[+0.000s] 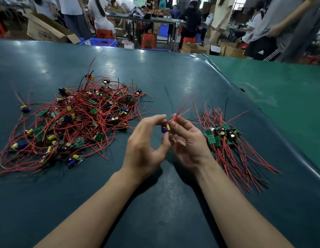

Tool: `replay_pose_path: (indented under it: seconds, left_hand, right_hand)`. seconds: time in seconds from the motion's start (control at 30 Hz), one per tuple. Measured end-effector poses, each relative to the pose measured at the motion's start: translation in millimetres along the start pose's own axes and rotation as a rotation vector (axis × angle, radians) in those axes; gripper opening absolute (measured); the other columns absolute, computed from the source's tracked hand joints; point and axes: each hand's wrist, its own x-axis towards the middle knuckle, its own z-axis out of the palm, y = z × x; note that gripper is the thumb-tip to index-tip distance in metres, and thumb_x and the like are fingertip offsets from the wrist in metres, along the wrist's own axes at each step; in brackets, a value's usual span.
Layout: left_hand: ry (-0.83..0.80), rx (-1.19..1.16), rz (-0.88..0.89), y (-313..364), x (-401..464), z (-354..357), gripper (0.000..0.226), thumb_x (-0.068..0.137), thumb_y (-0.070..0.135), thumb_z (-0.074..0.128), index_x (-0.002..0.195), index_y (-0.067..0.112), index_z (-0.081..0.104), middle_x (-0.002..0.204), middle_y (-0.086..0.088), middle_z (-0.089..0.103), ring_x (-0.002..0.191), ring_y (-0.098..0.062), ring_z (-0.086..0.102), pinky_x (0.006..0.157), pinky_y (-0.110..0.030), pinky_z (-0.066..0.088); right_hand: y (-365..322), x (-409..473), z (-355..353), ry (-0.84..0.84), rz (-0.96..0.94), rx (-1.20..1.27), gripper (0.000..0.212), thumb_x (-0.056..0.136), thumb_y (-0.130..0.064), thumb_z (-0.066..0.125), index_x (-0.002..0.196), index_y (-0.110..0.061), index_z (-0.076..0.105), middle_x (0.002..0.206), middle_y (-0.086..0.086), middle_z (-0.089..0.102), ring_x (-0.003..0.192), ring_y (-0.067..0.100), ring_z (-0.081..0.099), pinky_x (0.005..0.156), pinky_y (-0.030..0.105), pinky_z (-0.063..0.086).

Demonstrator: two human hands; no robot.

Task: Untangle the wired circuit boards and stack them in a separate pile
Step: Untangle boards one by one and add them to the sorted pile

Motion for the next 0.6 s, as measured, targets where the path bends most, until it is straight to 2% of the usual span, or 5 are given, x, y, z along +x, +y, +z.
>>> replay_pose_path:
  seconds: [0.13,0.23,0.33,0.47,0.6]
  left_hand:
    - [-0.061,-0.220,-0.470,-6.9,4.1,-3.8,0.044,0.078,-0.007,0.073,0.117,0.009,0.062,0.099,-0.002,0.068,0.085,-0.008,0.067,0.084,-0.022,0.053]
    - [-0.139,-0.339,-0.600,-10.8,7.7,-4.7,0.034,0.081,-0.008,0.071,0.104,0.017,0.068,0.094,-0.003,0.070,0.076,0.000,0.066,0.075,-0.016,0.052]
    - [-0.144,-0.400,-0.661,-12.7,6.4,-3.3,0.019,0.083,0.000,0.072,0.096,0.014,0.073,0.089,-0.008,0.074,0.077,-0.014,0.070,0.074,-0.026,0.058]
    - [0.033,-0.573,-0.823,-15.6,8.2,-2.3,0.006,0.091,0.002,0.064,0.091,0.005,0.069,0.076,-0.002,0.074,0.072,-0.016,0.072,0.064,-0.029,0.060]
    - [0.224,-0.837,-0.953,-19.5,14.4,-4.4,0.008,0.098,0.005,0.053,0.093,0.005,0.059,0.082,-0.007,0.075,0.072,-0.020,0.073,0.064,-0.028,0.059]
  right_hand:
    - [3.9,5.7,-2.1,0.082,-0.213,-0.148,0.018,0.072,0.007,0.069,0.081,-0.009,0.071,0.077,0.004,0.072,0.071,0.014,0.069,0.067,0.021,0.056]
    - [7.9,5.3,-3.6,0.095,-0.322,-0.339,0.021,0.078,0.011,0.069,0.079,-0.010,0.072,0.077,0.003,0.073,0.073,0.015,0.068,0.070,0.023,0.056]
    - [8.7,3.9,-3.5,0.120,-0.359,-0.466,0.018,0.082,0.009,0.069,0.083,-0.009,0.070,0.074,0.001,0.073,0.071,0.015,0.068,0.070,0.024,0.056]
    - [8.0,2.2,-2.9,0.186,-0.321,-0.437,0.010,0.084,0.004,0.071,0.083,-0.006,0.068,0.075,0.008,0.070,0.068,0.019,0.069,0.062,0.025,0.056]
    - [6.5,0.6,1.5,0.207,-0.201,-0.226,0.015,0.088,0.007,0.062,0.081,-0.007,0.061,0.072,0.010,0.072,0.063,0.021,0.072,0.056,0.023,0.055]
